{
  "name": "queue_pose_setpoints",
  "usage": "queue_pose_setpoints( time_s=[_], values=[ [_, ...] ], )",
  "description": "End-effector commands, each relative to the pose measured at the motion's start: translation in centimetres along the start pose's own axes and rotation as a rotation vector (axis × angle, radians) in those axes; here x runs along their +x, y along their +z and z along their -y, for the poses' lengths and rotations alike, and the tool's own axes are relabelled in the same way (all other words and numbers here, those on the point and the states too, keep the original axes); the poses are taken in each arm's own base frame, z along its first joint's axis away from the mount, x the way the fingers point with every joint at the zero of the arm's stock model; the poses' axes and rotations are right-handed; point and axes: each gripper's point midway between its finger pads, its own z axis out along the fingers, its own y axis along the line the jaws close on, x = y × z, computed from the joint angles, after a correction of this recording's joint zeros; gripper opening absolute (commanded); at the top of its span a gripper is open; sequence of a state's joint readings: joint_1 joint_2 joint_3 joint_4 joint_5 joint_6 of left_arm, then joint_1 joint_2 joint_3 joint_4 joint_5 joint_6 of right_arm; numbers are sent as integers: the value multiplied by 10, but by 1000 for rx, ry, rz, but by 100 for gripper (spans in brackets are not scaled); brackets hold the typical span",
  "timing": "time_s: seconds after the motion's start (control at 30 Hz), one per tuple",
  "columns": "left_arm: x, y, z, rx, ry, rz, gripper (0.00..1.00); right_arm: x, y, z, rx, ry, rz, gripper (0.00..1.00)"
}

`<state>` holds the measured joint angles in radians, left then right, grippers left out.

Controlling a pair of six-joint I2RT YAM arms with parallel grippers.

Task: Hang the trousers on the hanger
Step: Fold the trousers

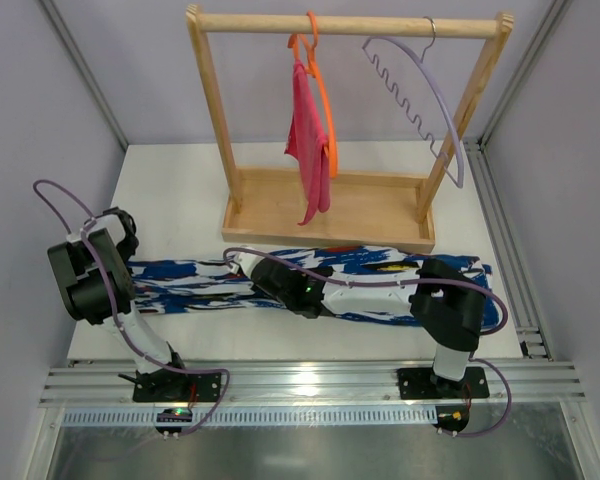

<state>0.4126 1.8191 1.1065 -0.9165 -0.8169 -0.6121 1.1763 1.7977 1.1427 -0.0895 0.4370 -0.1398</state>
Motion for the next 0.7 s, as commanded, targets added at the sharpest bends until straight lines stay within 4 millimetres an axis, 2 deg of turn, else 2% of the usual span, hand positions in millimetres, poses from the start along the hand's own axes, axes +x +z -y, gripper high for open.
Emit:
queue_pose_setpoints(
  time_s=[0.0, 0.07, 0.1, 0.2, 0.33, 0.43, 0.47, 0.53, 0.57, 0.67],
  values=[
    [-21, -9, -15, -27, -82, 90, 1, -6, -1, -5, -31, 37, 19, 4],
    [-26, -13, -19, -33, -109, 98, 8, -3, -2, -16, -56, 40, 21, 6],
    [-25, -16, -24, -39, -115, 100, 21, 4, -2, -22, -67, 40, 11, 6],
    [-29, -22, -33, -51, -154, 110, 37, 5, -3, -33, -86, 42, 13, 9],
    [-39, -35, -43, -20, -234, 97, 45, 3, -7, -45, -156, 54, 13, 13],
    [-57, -50, -32, 84, -271, 98, 45, 3, -14, -46, -168, 72, 14, 20],
    [-62, -55, -19, 159, -274, 81, 45, 2, -16, -46, -173, 79, 16, 21],
    [-62, -58, -1, 245, -222, 58, 46, 4, -22, -44, -176, 94, 14, 24],
    [-61, -58, 20, 326, -209, 29, 46, -1, -27, -40, -170, 112, 26, 24],
    [-52, -53, 45, 394, -144, -1, 47, -7, -39, -27, -162, 227, 33, 26]
  ],
)
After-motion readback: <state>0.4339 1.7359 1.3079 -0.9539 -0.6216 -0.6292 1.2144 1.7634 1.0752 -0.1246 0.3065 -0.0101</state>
